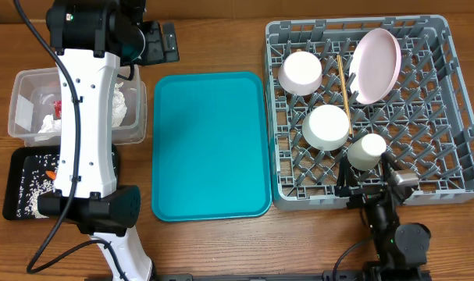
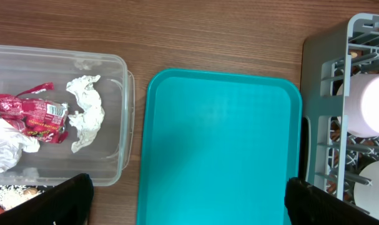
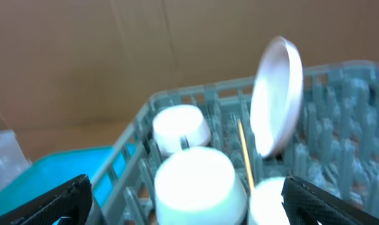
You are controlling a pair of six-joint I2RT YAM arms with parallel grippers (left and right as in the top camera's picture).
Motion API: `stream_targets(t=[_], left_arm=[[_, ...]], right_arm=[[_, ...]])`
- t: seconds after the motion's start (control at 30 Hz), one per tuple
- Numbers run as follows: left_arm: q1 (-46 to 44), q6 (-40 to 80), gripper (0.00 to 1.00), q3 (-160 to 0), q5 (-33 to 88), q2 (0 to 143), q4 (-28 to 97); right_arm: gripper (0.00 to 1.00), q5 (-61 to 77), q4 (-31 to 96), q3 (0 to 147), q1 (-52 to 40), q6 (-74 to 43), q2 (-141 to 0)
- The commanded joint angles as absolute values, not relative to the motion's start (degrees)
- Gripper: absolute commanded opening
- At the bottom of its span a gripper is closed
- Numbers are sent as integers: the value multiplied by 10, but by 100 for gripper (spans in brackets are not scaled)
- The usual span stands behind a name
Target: Sort waste into correct bins and load items into the dishwasher
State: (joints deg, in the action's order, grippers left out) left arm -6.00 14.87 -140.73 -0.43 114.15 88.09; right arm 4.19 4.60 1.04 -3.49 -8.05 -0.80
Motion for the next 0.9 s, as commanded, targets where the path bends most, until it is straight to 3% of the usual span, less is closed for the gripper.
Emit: stream_targets(t=[0.0,0.87], left_arm=[[-64,154,100,-1418,0,1128,880],[-64,154,100,-1418,0,1128,881]], right_arm=[[100,30,46,4,-41,-57,-1],[100,26,46,4,-45,5,-2]])
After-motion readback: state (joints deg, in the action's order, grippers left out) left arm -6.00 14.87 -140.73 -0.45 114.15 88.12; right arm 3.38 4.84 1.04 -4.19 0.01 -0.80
